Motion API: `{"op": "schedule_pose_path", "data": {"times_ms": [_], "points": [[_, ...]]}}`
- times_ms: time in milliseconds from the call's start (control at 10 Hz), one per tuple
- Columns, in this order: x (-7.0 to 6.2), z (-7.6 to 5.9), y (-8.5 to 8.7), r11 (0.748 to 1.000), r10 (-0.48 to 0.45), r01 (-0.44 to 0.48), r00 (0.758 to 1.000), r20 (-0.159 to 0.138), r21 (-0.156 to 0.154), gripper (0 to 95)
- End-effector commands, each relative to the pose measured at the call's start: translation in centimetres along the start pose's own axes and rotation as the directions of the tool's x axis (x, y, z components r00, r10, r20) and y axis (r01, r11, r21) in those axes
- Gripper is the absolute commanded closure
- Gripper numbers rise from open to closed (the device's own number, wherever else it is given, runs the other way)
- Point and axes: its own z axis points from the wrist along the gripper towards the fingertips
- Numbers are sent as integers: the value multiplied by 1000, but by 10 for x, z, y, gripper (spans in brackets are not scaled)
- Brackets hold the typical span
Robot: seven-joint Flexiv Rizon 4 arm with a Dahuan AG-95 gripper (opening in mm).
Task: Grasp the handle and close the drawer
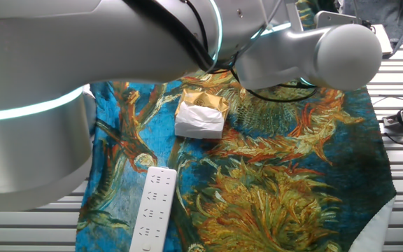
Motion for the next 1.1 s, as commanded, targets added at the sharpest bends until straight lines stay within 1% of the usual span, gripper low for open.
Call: {"op": "schedule_pose_path", "data": {"times_ms": [100, 1100], "points": [[-1, 1, -1, 1000, 2, -2, 1000, 3, 1, 950], [-9, 5, -2, 1000, 10, -10, 1000, 10, 2, 950]]}}
